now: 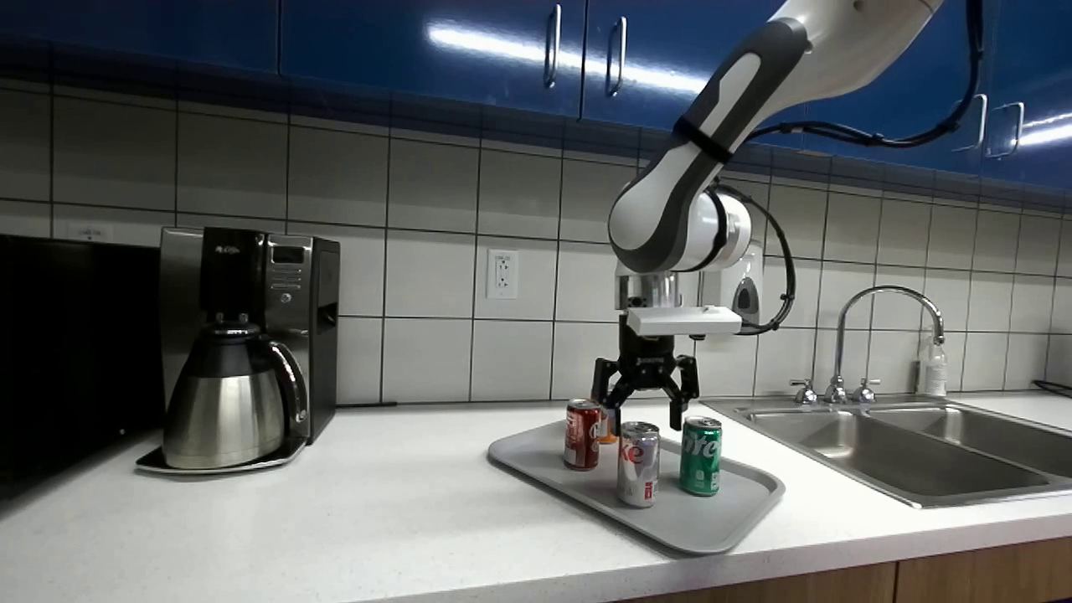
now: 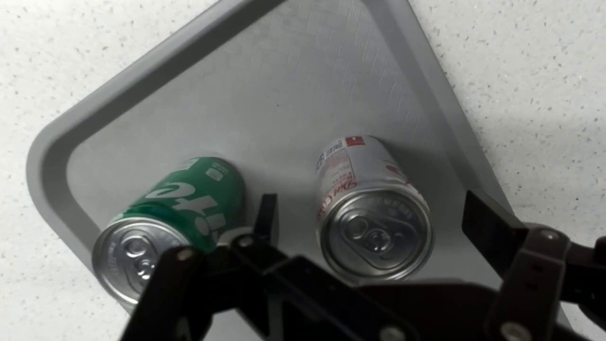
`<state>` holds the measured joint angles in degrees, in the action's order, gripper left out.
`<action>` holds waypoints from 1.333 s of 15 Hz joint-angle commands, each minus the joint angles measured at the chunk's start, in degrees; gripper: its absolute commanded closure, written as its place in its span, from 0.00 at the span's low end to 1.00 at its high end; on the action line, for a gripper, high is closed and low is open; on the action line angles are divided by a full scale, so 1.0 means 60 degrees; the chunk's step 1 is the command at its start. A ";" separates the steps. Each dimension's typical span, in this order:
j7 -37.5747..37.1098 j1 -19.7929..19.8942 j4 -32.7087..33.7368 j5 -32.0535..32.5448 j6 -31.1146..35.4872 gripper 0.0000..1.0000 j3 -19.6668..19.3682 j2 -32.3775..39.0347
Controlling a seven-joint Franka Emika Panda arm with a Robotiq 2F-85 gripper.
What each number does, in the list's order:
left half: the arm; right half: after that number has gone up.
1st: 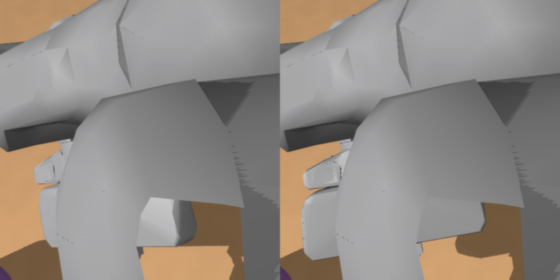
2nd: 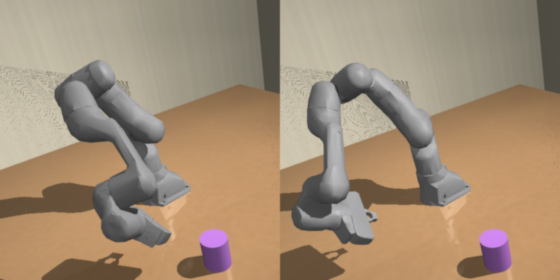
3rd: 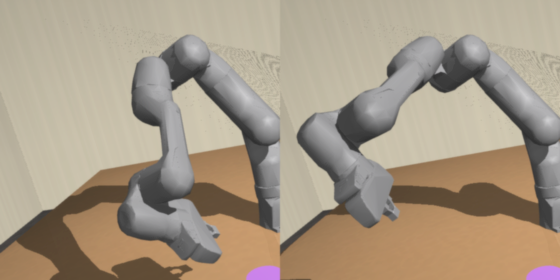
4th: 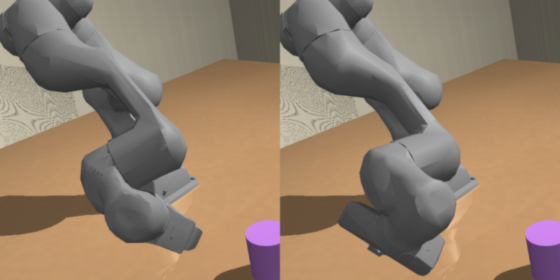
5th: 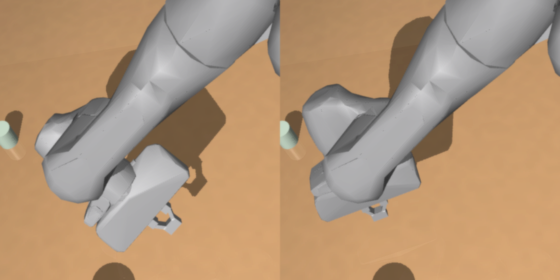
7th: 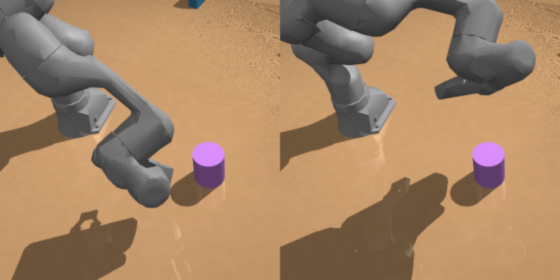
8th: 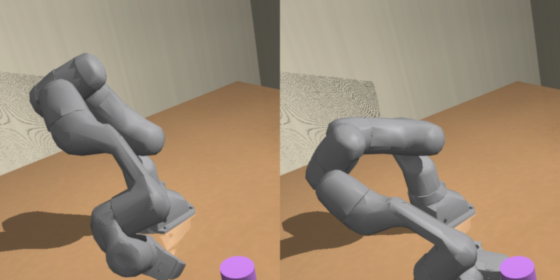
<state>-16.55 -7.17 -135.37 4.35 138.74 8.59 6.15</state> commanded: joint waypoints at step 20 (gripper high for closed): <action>0.0363 -0.0277 0.0422 0.0023 0.0706 0.62 -0.0295 0.0809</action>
<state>-15.82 -8.39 -133.61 4.37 143.58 7.47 10.85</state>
